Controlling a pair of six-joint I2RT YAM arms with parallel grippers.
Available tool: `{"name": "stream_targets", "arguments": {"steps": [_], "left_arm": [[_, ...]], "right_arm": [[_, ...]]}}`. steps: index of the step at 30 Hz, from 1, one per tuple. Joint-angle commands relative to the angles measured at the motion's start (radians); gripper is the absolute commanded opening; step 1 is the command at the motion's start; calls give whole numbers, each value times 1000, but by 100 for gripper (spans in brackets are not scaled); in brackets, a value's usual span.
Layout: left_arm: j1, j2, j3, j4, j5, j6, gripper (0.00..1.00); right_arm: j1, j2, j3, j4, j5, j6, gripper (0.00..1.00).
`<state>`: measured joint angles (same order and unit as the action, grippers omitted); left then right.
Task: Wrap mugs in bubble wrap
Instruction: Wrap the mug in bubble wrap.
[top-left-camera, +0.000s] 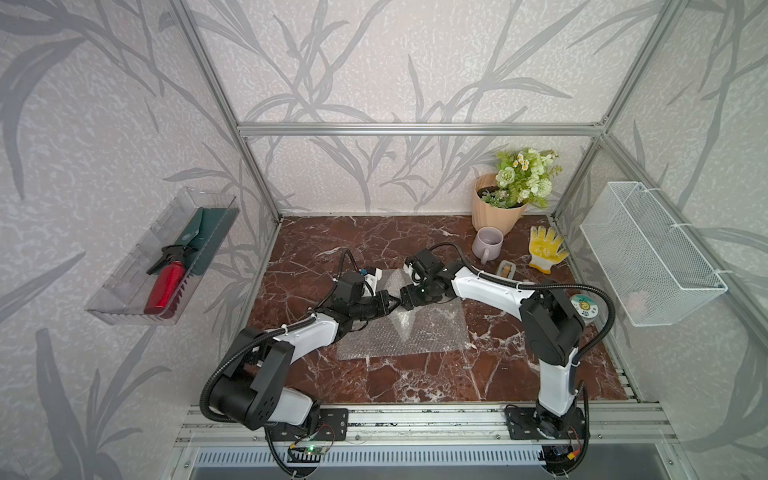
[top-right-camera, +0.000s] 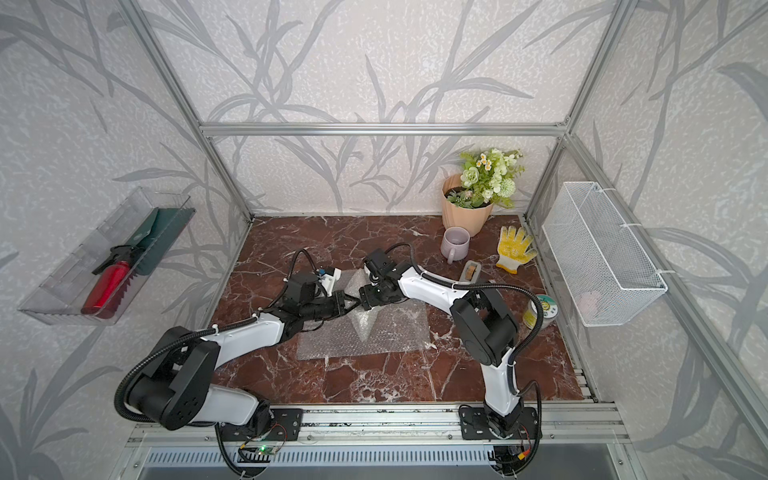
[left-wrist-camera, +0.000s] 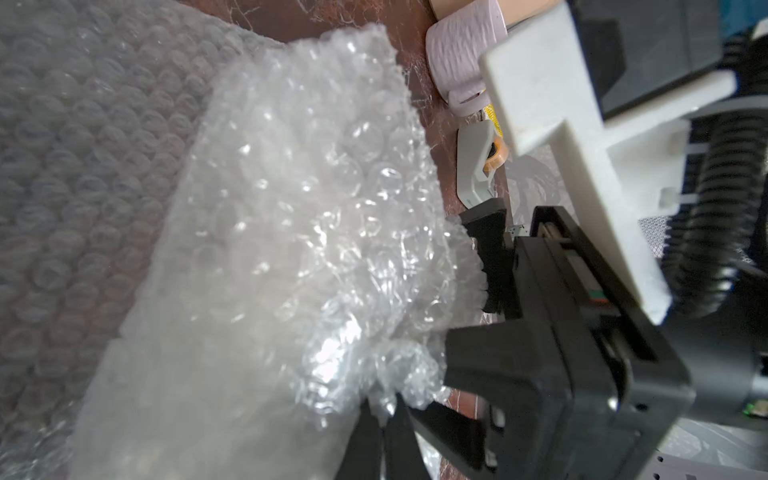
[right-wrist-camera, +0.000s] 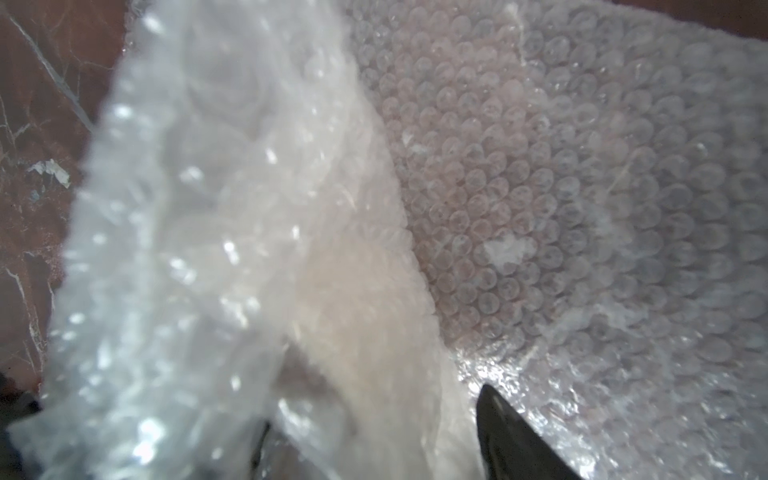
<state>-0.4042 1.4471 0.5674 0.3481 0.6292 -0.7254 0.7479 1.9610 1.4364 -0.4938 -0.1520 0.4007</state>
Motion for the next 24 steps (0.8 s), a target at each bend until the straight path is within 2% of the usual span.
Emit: {"name": "stream_targets", "arguments": {"steps": [1,10,16,24], "left_arm": [[-25,66,-33,-114,-3,33,0],[-26,126,46,-262,-41,95,0],[-26,137,65,-305,-39,124,0],[-35,154,76,-303,-19,133,0]], "right_arm": [[-8,-56,-25,19,-3,-2,73],[-23,-223,-98,70,54,-11,78],[-41,-159,-55,57,36,37,83],[-55,-54,16,8,4,65,84]]}}
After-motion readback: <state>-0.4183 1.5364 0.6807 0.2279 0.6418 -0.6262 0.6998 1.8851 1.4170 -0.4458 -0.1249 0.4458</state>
